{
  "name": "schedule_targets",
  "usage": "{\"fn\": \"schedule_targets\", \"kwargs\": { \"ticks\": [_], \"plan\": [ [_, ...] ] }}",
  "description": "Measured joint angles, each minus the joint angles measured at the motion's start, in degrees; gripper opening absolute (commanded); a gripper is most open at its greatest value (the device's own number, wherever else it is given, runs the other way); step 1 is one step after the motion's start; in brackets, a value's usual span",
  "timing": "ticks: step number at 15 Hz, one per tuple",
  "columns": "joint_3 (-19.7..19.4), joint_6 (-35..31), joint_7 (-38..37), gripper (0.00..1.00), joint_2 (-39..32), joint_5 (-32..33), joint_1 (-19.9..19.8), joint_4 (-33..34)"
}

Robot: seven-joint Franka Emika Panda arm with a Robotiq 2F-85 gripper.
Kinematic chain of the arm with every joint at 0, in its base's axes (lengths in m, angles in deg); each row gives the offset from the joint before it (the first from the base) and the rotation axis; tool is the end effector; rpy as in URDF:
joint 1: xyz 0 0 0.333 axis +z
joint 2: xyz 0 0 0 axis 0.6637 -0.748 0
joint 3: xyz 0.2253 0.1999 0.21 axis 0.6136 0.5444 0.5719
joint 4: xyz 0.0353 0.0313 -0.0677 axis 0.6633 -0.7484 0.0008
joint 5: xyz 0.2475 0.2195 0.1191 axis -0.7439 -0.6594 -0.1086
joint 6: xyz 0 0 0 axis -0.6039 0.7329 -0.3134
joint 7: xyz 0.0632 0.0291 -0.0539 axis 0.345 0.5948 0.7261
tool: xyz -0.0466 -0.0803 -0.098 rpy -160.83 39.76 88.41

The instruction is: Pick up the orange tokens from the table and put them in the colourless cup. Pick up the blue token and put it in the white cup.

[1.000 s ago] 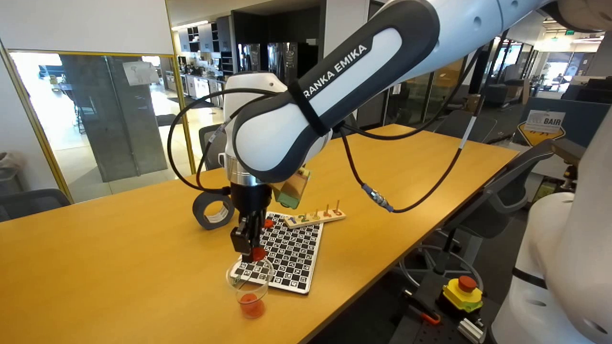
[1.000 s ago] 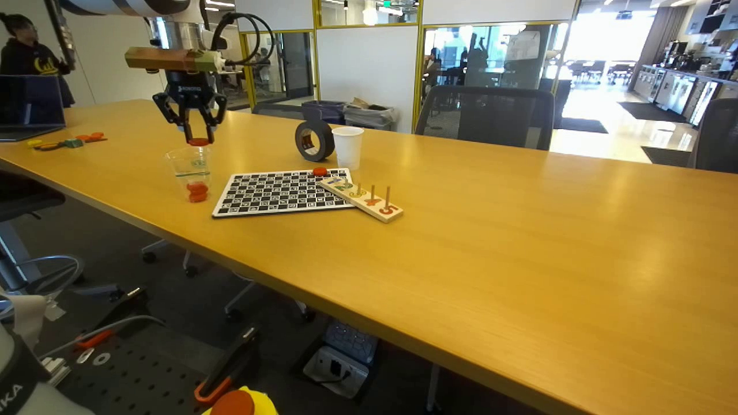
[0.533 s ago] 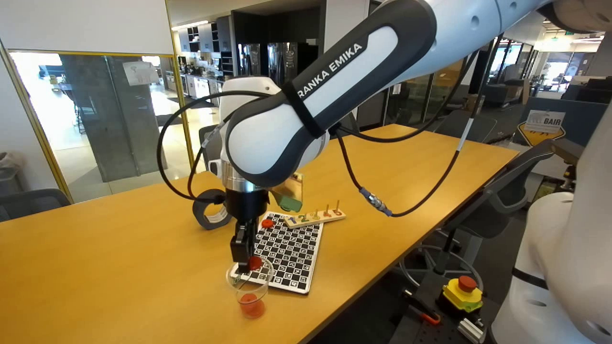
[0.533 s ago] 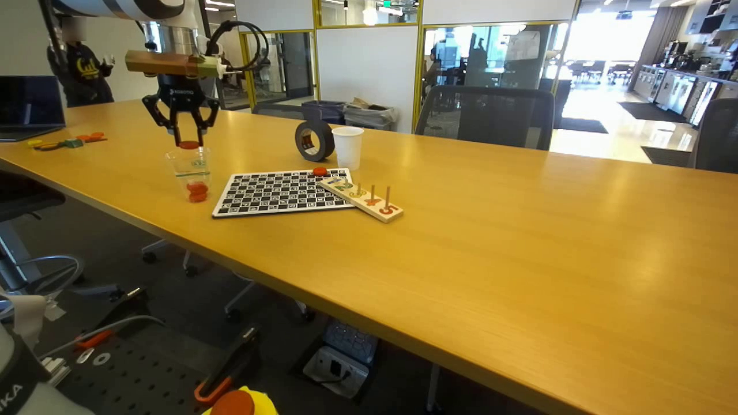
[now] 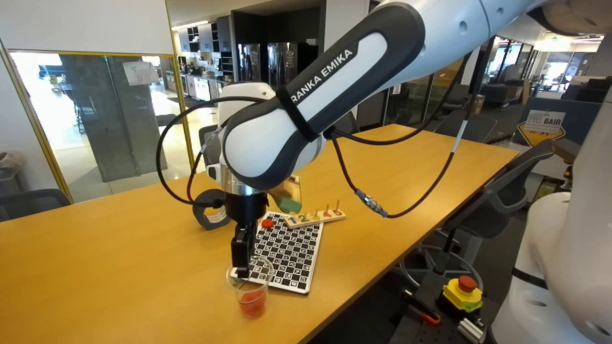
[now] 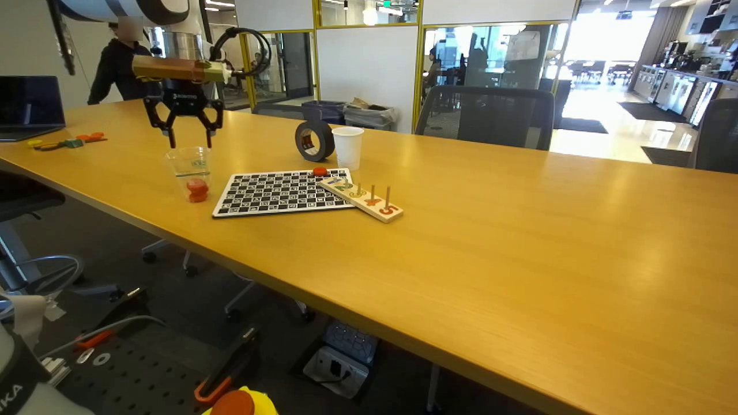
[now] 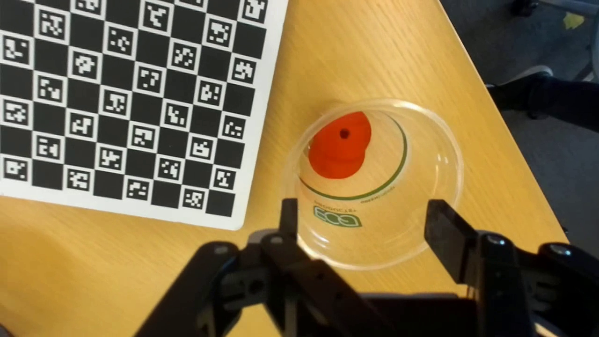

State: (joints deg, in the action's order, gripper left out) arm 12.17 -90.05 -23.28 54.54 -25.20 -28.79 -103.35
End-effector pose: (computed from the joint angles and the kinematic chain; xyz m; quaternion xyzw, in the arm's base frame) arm 0.4368 0.2078 0.3953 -0.9209 -0.3871 -0.0071 0.0449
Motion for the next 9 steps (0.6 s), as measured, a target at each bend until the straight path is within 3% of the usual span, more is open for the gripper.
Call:
{"fn": "schedule_targets", "kwargs": {
  "ticks": [9],
  "plan": [
    [-5.05, -0.06, -13.83, 1.0, -1.4, 17.8, -4.83, 6.72]
  ]
}}
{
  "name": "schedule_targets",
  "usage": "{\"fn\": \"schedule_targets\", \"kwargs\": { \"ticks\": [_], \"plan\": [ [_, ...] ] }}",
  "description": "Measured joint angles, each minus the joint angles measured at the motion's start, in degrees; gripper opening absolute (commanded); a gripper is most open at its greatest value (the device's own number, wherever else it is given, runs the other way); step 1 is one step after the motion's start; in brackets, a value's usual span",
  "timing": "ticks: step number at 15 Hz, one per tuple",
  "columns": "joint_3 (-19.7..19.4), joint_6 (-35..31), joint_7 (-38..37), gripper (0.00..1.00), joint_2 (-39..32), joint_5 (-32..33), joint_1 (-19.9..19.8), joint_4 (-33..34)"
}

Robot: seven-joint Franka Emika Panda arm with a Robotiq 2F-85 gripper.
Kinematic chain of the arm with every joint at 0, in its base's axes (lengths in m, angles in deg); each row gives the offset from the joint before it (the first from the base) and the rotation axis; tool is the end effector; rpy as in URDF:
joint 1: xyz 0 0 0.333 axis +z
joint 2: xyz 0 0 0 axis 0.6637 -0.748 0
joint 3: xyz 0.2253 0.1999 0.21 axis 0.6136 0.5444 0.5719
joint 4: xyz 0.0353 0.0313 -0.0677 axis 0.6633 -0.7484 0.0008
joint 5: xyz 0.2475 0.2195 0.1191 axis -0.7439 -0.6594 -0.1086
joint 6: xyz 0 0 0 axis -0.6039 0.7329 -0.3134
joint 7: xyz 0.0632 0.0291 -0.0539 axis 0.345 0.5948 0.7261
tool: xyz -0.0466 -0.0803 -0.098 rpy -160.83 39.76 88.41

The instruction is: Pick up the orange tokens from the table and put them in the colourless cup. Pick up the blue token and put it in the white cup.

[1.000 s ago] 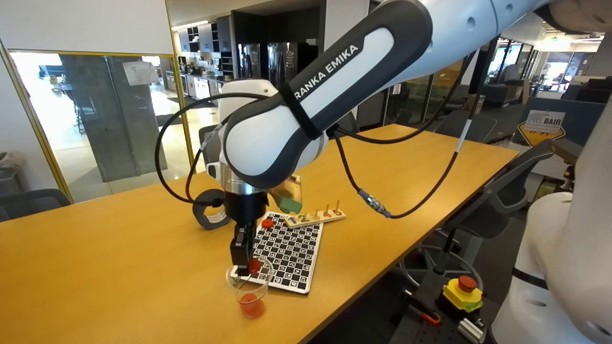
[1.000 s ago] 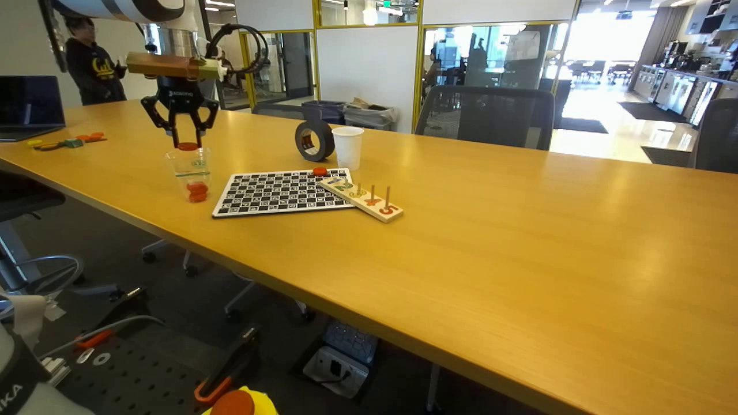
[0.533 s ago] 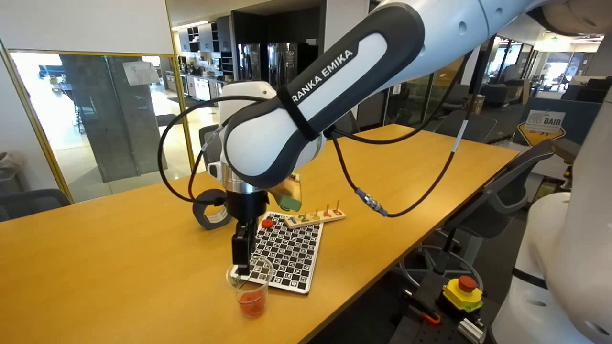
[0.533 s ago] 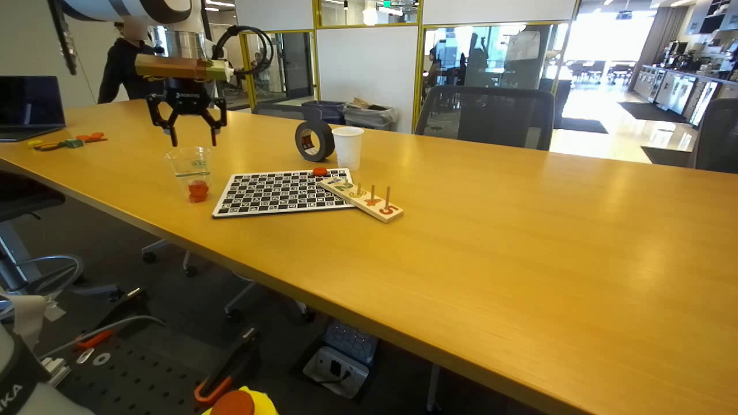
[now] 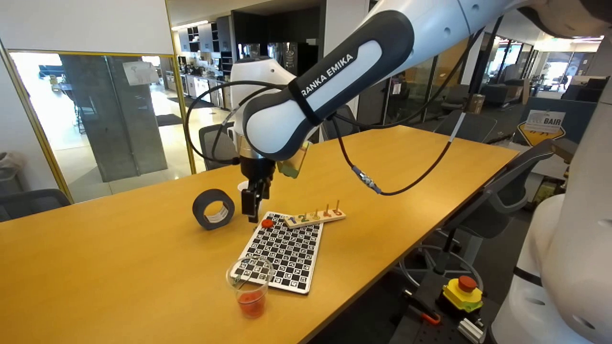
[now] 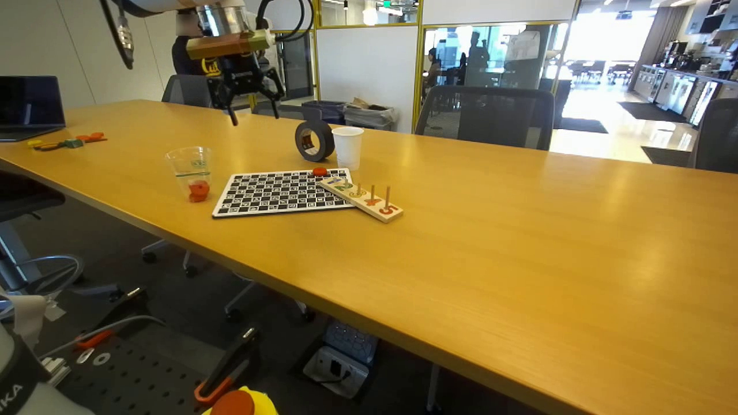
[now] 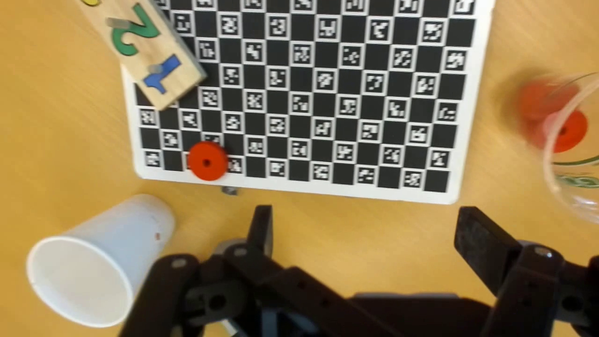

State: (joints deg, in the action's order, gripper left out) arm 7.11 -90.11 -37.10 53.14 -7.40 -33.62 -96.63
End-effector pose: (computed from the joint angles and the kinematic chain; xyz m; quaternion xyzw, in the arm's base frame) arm 0.5036 0.1274 0.4317 0.9534 0.2883 0.0559 0.0689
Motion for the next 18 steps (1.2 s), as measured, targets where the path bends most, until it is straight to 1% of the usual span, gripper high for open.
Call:
{"fn": "schedule_targets", "kwargs": {
  "ticks": [3, 7, 10, 14, 18],
  "plan": [
    [-1.83, 0.0, -3.27, 1.0, -4.04, 3.12, -1.49, 4.32],
    [-3.75, 0.0, -5.07, 1.0, -11.31, 3.49, -2.76, 10.36],
    [-4.9, -0.08, -7.06, 1.0, -15.82, 3.49, -3.02, 13.89],
    [-5.85, -0.67, -9.74, 1.0, -19.72, 3.15, -3.16, 16.39],
    [-5.82, -3.33, -9.79, 1.0, -22.15, -0.59, -4.29, 16.69]
  ]
}}
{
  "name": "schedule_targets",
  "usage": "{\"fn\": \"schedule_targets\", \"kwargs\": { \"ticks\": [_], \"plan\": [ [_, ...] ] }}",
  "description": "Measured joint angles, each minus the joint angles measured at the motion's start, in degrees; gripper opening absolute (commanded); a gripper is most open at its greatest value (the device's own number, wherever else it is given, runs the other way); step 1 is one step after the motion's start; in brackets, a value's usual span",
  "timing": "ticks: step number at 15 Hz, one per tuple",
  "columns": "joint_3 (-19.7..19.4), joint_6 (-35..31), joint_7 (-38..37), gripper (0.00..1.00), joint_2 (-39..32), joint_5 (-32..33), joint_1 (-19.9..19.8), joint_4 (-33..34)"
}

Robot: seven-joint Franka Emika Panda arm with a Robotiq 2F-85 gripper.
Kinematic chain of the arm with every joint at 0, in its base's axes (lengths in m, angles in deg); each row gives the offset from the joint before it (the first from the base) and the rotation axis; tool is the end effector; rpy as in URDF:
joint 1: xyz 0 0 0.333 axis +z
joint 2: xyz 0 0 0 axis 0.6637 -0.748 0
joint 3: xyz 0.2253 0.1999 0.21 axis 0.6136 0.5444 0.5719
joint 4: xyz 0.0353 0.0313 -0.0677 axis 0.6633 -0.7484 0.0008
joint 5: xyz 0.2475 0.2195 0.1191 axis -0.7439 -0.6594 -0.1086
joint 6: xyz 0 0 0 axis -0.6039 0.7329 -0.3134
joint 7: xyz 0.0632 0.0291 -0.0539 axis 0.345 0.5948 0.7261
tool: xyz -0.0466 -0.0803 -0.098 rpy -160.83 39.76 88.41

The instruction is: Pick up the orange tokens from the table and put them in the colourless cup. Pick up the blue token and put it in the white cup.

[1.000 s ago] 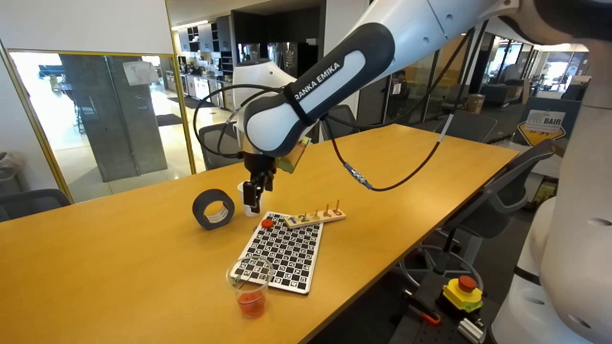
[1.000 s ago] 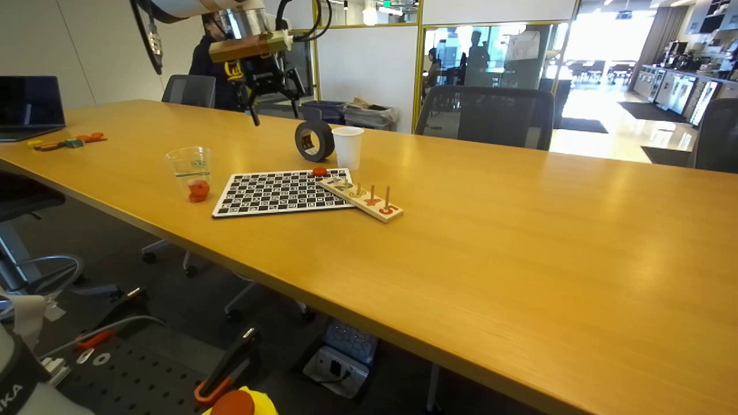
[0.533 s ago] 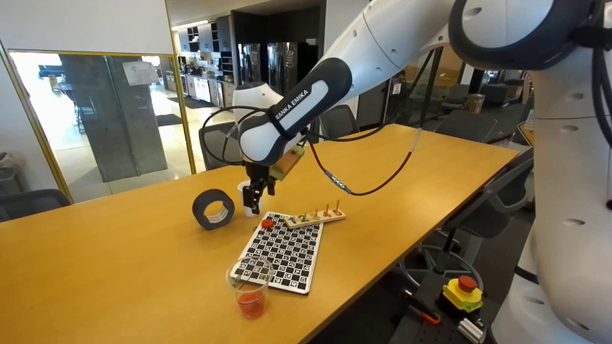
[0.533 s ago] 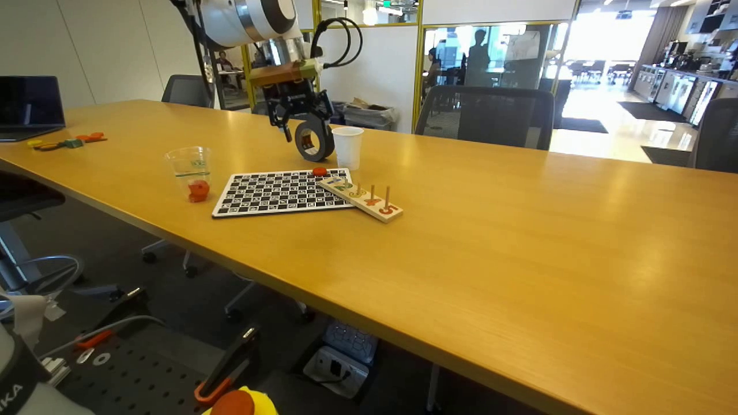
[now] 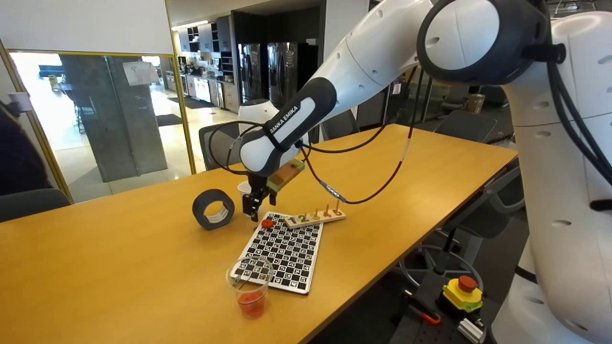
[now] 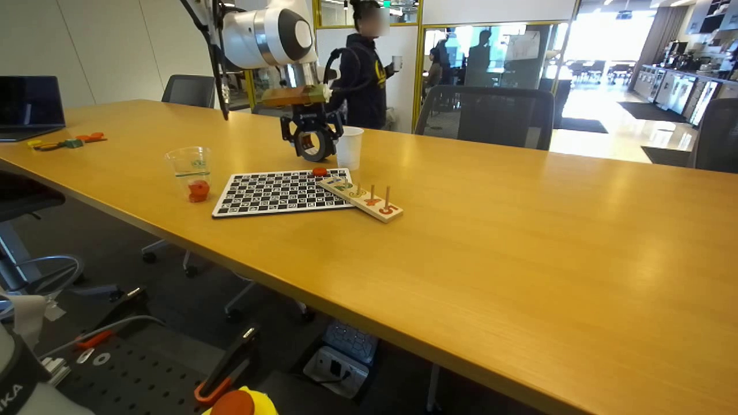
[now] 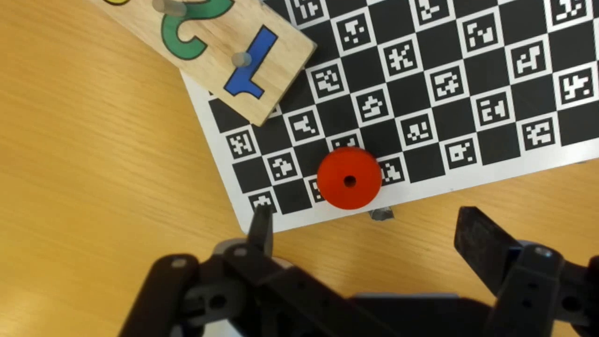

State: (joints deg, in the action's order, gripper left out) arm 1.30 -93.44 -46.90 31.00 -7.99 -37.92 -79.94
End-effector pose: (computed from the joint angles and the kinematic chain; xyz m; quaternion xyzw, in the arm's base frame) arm 0.6282 0.0477 0.3351 0.9903 0.1200 0.0370 0.0587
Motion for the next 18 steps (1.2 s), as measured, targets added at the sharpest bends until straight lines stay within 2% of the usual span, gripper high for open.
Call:
{"fn": "schedule_targets", "kwargs": {
  "ticks": [6, 18],
  "plan": [
    [0.21, -4.8, 0.19, 1.0, -1.54, -4.98, -1.56, -1.02],
    [0.3, -9.58, 0.14, 1.0, -1.63, -6.12, -1.62, -4.74]
  ]
}}
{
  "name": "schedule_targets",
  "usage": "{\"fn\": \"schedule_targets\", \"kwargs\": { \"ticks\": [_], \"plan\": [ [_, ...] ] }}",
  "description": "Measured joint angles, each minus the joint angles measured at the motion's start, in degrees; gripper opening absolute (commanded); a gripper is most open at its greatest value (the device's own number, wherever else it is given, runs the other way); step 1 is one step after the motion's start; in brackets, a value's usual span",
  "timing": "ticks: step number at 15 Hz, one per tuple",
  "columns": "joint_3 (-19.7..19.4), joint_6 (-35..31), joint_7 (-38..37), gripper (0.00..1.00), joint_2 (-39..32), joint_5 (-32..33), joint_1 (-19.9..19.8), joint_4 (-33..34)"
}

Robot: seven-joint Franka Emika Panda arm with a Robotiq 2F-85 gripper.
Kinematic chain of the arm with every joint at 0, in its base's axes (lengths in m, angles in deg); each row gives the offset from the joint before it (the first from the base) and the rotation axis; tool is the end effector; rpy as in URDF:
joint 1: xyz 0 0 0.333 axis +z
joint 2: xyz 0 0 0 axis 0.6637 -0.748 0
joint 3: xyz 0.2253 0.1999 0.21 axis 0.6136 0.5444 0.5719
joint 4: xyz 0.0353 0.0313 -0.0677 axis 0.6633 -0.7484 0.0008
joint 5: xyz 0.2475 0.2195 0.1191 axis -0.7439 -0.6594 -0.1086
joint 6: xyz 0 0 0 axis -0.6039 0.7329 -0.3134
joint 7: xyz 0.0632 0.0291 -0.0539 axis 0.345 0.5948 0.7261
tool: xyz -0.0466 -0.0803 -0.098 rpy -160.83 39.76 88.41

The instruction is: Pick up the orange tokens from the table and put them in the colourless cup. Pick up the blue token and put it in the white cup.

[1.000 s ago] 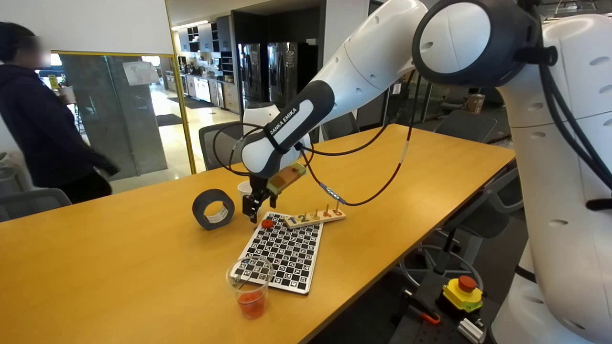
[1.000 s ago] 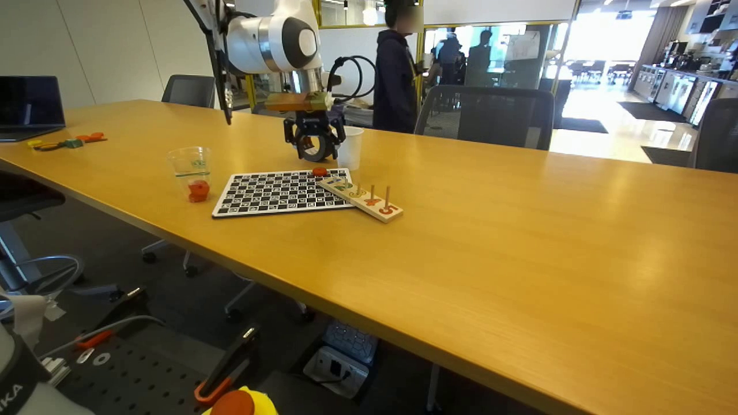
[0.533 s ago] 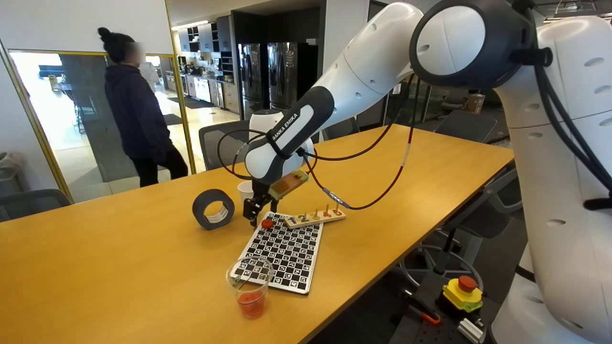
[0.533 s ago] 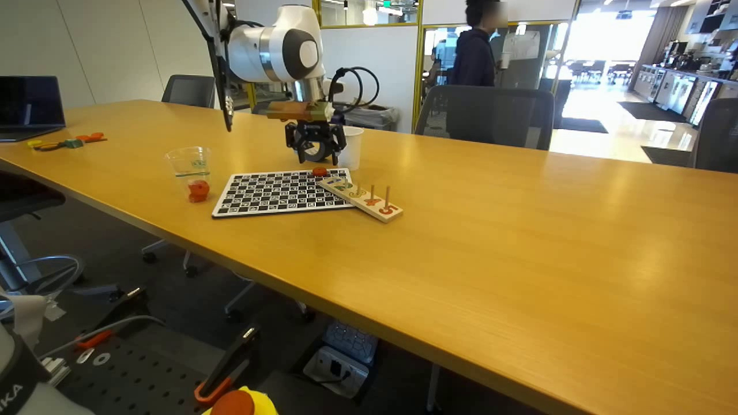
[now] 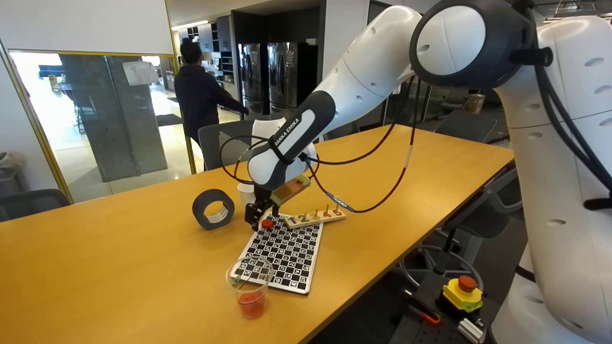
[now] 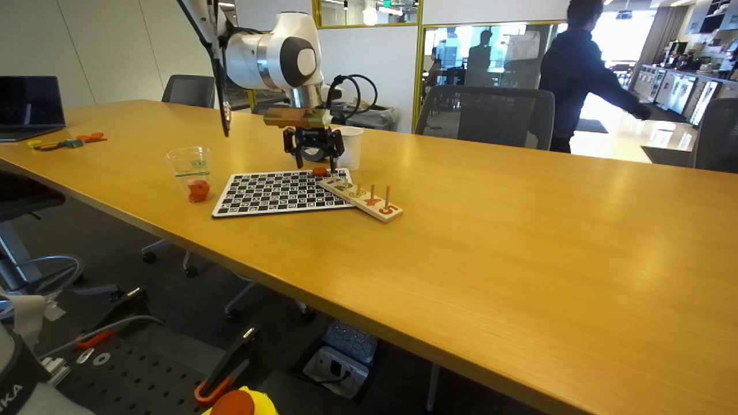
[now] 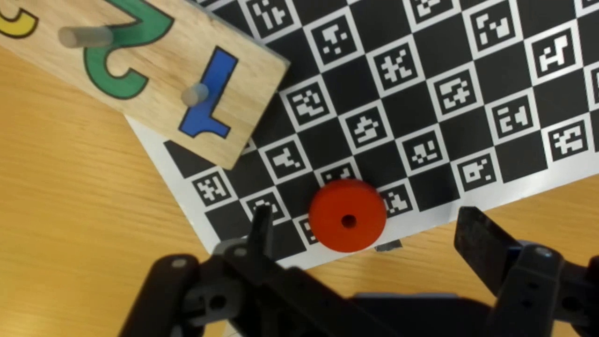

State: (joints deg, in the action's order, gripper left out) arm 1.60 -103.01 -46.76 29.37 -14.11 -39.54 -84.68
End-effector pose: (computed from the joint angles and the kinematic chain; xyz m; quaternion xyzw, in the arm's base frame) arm 0.6232 0.0378 0.3009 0.9950 0.0752 0.0636 0.0156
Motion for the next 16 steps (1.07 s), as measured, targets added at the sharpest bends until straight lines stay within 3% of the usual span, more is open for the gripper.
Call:
{"fn": "schedule_targets", "kwargs": {
  "ticks": [1, 2, 9, 16],
  "plan": [
    [0.0, -0.17, 0.0, 0.83, 0.0, -0.24, -0.01, -0.16],
    [0.01, -0.26, 0.0, 0.73, 0.0, -0.55, -0.03, -0.28],
    [0.57, -0.43, 0.44, 0.18, 0.19, -3.52, -0.83, -0.35],
    [1.53, -0.38, 4.09, 0.21, 0.71, -5.47, -2.63, -0.41]
  ]
}}
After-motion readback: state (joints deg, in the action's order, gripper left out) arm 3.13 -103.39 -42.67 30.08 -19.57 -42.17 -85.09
